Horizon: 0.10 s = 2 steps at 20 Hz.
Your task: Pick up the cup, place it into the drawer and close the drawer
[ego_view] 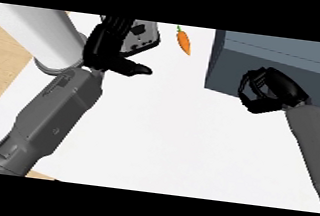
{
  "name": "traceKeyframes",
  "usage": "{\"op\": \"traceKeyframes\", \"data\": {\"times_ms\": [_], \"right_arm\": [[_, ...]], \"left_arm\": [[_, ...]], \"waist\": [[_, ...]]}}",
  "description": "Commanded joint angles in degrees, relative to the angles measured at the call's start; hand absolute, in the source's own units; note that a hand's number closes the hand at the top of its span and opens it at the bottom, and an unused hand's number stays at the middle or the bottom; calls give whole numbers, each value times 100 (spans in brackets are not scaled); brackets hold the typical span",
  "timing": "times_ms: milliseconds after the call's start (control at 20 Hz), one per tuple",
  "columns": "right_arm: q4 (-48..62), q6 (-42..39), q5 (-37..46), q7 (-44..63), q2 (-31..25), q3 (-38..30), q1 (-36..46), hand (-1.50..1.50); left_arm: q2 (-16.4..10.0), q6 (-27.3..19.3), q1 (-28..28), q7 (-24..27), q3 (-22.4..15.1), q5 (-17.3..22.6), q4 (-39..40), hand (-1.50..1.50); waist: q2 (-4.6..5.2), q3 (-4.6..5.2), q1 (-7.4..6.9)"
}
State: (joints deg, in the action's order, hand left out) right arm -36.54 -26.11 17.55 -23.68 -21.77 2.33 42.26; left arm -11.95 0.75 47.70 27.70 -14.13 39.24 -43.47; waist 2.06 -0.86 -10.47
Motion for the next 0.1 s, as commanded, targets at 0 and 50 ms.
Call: {"op": "traceKeyframes", "data": {"times_ms": [0,50], "right_arm": [[191,795,54,445,-646,-554,973,150],[154,785,20,478,-642,-577,967,150]], "left_arm": [[-46,83,-113,10,-14,1,-40,-150],[-87,97,-187,15,-37,-25,-42,-150]], "waist": [[95,71,-222],[71,72,-247]]}}
